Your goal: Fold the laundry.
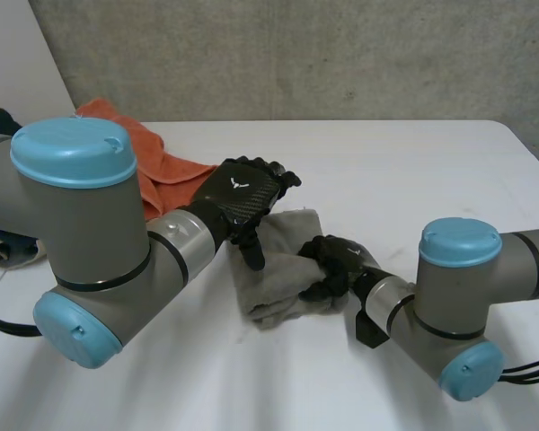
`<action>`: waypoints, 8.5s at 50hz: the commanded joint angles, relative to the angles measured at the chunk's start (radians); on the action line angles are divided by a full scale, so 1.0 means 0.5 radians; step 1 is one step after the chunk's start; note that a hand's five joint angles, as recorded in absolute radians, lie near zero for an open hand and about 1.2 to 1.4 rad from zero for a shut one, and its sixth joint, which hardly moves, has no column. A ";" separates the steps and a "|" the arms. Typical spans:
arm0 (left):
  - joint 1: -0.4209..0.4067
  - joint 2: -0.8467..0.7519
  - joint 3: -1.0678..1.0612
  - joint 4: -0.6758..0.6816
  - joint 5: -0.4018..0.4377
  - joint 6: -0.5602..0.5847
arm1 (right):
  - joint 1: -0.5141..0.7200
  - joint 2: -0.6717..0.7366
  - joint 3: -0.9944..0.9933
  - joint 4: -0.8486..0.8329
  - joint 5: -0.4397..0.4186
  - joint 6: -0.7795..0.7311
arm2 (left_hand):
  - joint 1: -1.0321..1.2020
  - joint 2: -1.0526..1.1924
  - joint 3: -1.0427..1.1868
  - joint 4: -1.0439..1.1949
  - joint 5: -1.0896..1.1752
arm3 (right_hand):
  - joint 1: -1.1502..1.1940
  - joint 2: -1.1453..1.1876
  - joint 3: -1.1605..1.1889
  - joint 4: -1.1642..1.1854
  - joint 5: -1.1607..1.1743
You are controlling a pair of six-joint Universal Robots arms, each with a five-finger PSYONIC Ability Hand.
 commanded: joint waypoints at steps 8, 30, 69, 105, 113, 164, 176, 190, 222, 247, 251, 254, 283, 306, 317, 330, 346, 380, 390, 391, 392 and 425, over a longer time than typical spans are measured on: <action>0.003 0.000 0.023 0.002 0.002 0.000 | -0.006 -0.021 -0.103 0.022 0.161 -0.364 | -0.009 -0.035 -0.042 -0.033 -0.069 | 0.948 0.727 0.783 0.792 0.761; -0.009 0.003 0.005 0.002 0.002 0.000 | -0.094 -0.070 0.041 0.108 0.146 -0.429 | 0.003 -0.024 -0.030 -0.021 -0.057 | -0.147 -0.367 -0.311 -0.302 -0.333; -0.309 -0.012 0.410 -0.001 0.078 -0.129 | -1.125 1.255 -2.434 0.464 0.603 -0.916 | -0.014 -0.041 -0.048 -0.039 -0.075 | 0.948 0.727 0.783 0.792 0.761; -0.346 0.006 0.410 -0.001 0.088 -0.178 | -1.276 1.011 -2.187 0.351 0.713 -1.686 | -0.020 -0.047 -0.054 -0.045 -0.081 | -1.496 -1.717 -1.660 -1.651 -1.682; -0.328 0.028 0.413 0.002 0.152 -0.199 | -1.263 0.268 -1.169 -0.339 0.628 -1.705 | -0.020 -0.047 -0.054 -0.045 -0.081 | -1.496 -1.717 -1.660 -1.651 -1.682; 0.887 -1.279 1.352 0.290 0.167 1.169 | -0.880 -0.898 0.753 0.025 -0.569 -1.898 | 2.410 2.383 2.376 2.386 2.349 | -1.496 -1.717 -1.660 -1.651 -1.682; 0.385 -0.259 0.598 0.210 0.146 -0.222 | -0.901 -1.119 0.719 0.016 -0.480 -1.803 | 2.410 2.383 2.376 2.386 2.349 | -1.496 -1.717 -1.660 -1.651 -1.682; -0.229 -0.208 0.057 0.302 0.173 -0.368 | -0.984 -1.159 0.652 0.025 -0.382 -1.613 | 2.410 2.383 2.376 2.386 2.349 | -1.496 -1.717 -1.660 -1.651 -1.682; -0.435 0.240 -1.023 0.538 -0.505 -0.138 | -0.653 -0.764 0.357 0.885 -0.615 -1.380 | 0.309 0.282 0.275 0.284 0.248 | -1.288 -1.508 -1.452 -1.443 -1.474; -0.589 -0.229 -0.864 0.894 -0.508 0.347 | -0.502 -0.610 0.446 0.237 -0.281 -1.312 | 1.118 1.091 1.084 1.094 1.057 | 0.948 0.727 0.783 0.792 0.761; -0.589 -0.300 -0.809 0.891 -0.505 0.365 | -0.521 -0.610 0.437 0.209 -0.268 -1.309 | 1.288 1.261 1.254 1.263 1.227 | 0.948 0.727 0.783 0.792 0.761; -0.589 -0.331 -0.775 0.879 -0.508 0.374 | -0.527 -0.622 0.434 0.191 -0.259 -1.309 | 1.547 1.520 1.513 1.522 1.486 | 0.948 0.727 0.783 0.792 0.761; -0.441 0.801 -0.732 0.876 -0.670 0.359 | -0.714 -0.737 -0.575 0.366 -0.051 -1.303 | 2.410 2.383 2.376 2.386 2.349 | 0.948 0.727 0.783 0.792 0.761; -0.371 0.709 -0.624 0.839 -0.673 0.334 | -0.588 -0.575 -0.295 0.395 0.167 -1.248 | 2.410 2.383 2.376 2.386 2.349 | -1.496 -1.717 -1.660 -1.651 -1.682; -0.334 0.535 -0.284 0.659 -0.670 0.334 | -0.595 -1.174 0.592 0.842 0.045 -1.183 | 2.410 2.383 2.376 2.386 2.349 | -1.496 -1.717 -1.660 -1.651 -1.682; -0.208 0.467 -0.063 0.517 -0.676 0.276 | -0.625 -0.828 0.784 0.301 0.072 -1.199 | 2.410 2.383 2.376 2.386 2.349 | -0.785 -1.006 -0.949 -0.940 -0.971; -0.070 0.792 -0.210 0.241 -0.667 0.215 | -0.868 -1.644 0.278 0.622 0.137 -1.824 | 2.410 2.383 2.376 2.386 2.349 | 0.948 0.727 0.783 0.792 0.761; 0.182 -0.330 0.797 0.409 -0.569 0.687 | -0.628 -0.365 -0.912 0.622 0.437 -2.491 | 2.410 2.383 2.376 2.386 2.349 | 0.948 0.727 0.783 0.792 0.761; 0.111 -0.399 0.889 0.413 -0.572 0.651 | -0.441 -0.438 -0.742 0.307 0.529 -2.404 | 0.705 0.678 0.671 0.681 0.644 | 0.948 0.727 0.783 0.792 0.761; 0.080 -0.380 0.752 0.416 -0.563 0.617 | -0.438 -0.475 -0.659 0.307 0.517 -2.401 | 0.458 0.431 0.424 0.434 0.397 | 0.948 0.727 0.783 0.792 0.761; 0.074 -0.359 0.689 0.419 -0.563 0.592 | -0.435 -0.502 -0.619 0.307 0.511 -2.401 | 0.351 0.324 0.317 0.326 0.290 | 0.948 0.727 0.783 0.792 0.761; -0.055 -0.794 0.655 0.057 0.370 -0.120 | -0.294 -1.699 -0.306 0.381 -0.051 -2.036 | 1.263 1.237 1.230 1.239 1.203 | 0.948 0.727 0.783 0.792 0.761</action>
